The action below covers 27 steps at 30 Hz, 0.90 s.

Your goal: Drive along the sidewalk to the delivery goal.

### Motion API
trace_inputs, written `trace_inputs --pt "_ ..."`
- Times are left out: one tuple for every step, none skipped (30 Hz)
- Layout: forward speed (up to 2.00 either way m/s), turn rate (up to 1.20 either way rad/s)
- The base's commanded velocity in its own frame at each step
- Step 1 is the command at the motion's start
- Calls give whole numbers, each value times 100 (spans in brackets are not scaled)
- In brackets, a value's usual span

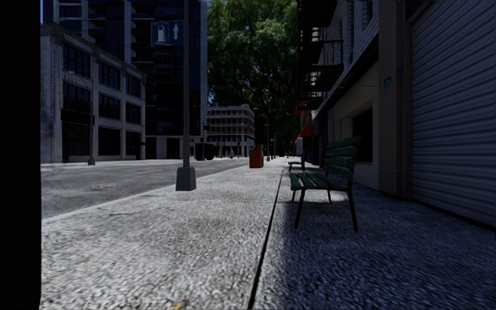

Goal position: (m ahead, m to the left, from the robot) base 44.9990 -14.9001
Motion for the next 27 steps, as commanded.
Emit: trace_inputs --pt "178 37" --pt "178 37" --pt "178 37" --pt "178 37" --pt "178 37" --pt "178 37" --pt "178 37" --pt "178 37" --pt "178 37" --pt "178 37" --pt "178 37" --pt "178 37" --pt "178 37" --pt "178 37" --pt "178 37" --pt "178 37" --pt "178 37" --pt "178 37" --pt "178 37" --pt "178 0" --pt "178 0" --pt "178 0" --pt "178 0" --pt "178 0" --pt "178 0" --pt "178 0" --pt "178 0"
